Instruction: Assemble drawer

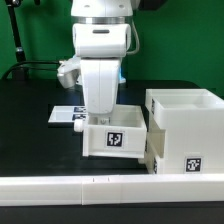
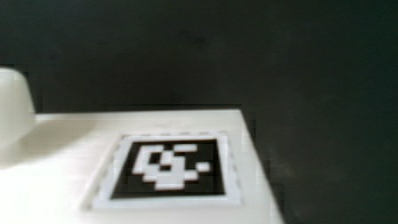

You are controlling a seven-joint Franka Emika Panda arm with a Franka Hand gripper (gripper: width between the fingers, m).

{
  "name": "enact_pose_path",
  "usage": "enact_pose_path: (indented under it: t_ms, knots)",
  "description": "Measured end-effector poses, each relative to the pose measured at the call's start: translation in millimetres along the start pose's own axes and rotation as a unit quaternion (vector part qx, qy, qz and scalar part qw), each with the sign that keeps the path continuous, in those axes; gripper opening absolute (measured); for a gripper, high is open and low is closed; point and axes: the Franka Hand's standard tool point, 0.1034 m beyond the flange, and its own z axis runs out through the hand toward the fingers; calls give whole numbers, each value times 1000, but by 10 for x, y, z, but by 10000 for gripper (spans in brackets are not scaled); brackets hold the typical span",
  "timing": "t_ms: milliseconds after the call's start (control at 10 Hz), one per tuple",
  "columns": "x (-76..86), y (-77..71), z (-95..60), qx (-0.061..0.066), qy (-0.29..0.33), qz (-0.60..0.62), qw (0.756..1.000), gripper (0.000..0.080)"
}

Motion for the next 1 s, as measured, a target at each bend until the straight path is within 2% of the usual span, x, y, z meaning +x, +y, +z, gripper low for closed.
enact_pose_path:
  t_ms: [300, 400, 500, 600, 1000]
  knots:
    - [57, -15, 14, 0, 1, -3, 1000, 42]
    - [91, 12, 6, -10, 3, -1, 1000, 42]
    - [109, 12, 4, -9, 3, 1, 1000, 42]
    - [129, 29, 0, -15, 4, 2, 1000, 42]
    - [130, 27, 0, -14, 4, 2, 1000, 42]
